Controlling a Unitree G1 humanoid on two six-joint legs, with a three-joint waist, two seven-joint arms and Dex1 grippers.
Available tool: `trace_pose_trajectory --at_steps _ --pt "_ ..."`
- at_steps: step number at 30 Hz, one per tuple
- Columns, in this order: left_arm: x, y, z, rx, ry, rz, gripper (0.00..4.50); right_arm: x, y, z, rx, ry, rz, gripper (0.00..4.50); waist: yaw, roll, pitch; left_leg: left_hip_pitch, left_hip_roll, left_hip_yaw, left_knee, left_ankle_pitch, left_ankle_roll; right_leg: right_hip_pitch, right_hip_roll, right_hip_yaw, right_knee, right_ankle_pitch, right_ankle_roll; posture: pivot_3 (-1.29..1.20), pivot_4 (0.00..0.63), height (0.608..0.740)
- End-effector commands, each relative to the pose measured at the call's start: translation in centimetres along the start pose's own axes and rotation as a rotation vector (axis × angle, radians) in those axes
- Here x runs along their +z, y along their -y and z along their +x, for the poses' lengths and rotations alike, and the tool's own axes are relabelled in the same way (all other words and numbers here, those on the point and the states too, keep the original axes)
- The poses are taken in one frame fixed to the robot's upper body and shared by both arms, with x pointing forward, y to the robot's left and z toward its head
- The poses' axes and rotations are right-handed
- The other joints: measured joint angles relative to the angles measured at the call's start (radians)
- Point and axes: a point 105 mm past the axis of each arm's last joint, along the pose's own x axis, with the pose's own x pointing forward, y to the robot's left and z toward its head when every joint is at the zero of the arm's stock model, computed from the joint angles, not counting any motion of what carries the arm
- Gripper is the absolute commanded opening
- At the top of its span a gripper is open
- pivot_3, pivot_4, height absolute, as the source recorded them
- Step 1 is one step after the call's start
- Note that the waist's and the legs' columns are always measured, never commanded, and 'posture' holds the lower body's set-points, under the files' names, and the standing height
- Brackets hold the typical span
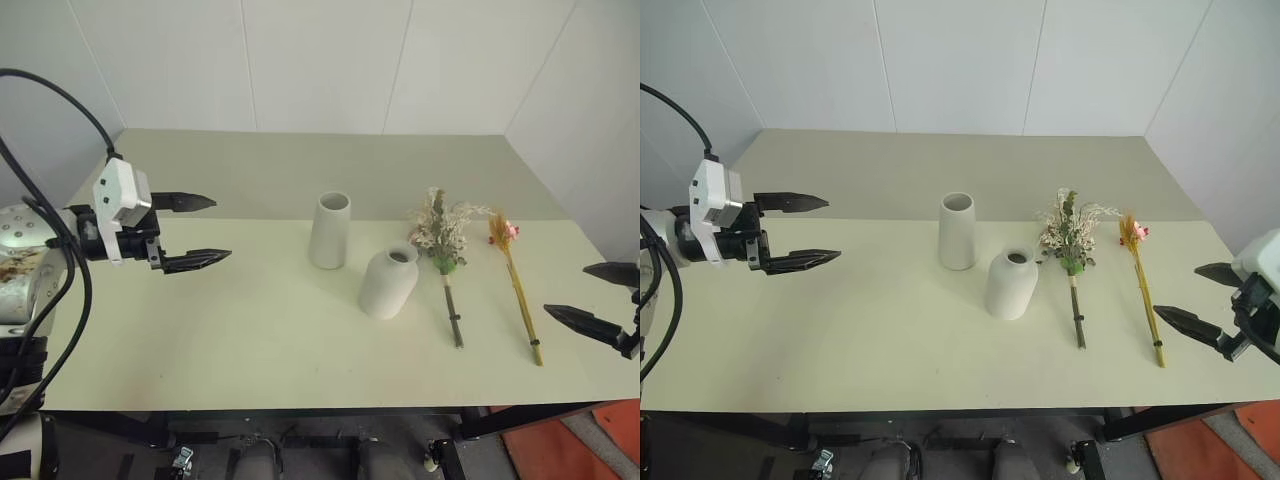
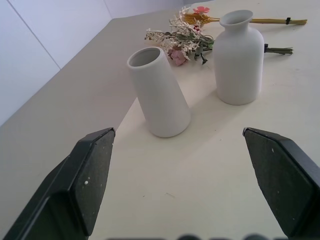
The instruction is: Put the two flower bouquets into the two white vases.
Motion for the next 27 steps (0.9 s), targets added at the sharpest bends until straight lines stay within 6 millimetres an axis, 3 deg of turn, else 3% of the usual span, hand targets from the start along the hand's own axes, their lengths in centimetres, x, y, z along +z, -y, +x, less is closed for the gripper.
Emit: trace_pose_trajectory --at_steps 1,14,19,27 --pt "1.0 -0.2 -0.4 0.010 0.009 0.051 4.47 0.6 0.3 -0.3 -0.030 0.012 -0.024 4.50 0.000 0.000 0.000 0.000 0.000 0.000 0.000 0.000 0.000 0.000 0.000 0.000 0.000 0.000 0.000 0.00 0.150 0.740" --pt "1.3 -0.4 0.3 -0.019 0.022 0.062 4.47 0.2 0.9 0.0 -0.075 -0.043 0.034 4.50 -0.001 0.000 0.000 0.000 0.000 0.000 0.000 0.000 0.000 0.000 0.000 0.000 0.000 0.000 0.000 0.00 0.150 0.740" --pt "1.7 0.1 1.9 -0.096 0.025 0.092 4.47 -0.5 2.6 3.6 -0.060 -0.183 0.178 4.50 -0.009 0.000 0.000 0.001 0.000 0.001 0.001 0.000 0.000 0.000 0.000 0.001 0.000 -0.001 -0.006 0.00 0.150 0.740" --pt "1.3 -0.1 3.3 -0.141 0.022 0.110 4.47 -1.1 7.7 10.3 -0.140 -0.302 0.416 4.50 -0.022 0.000 0.000 -0.004 0.000 0.000 0.000 0.000 0.000 -0.005 0.001 0.002 0.000 0.003 -0.004 0.00 0.150 0.740"
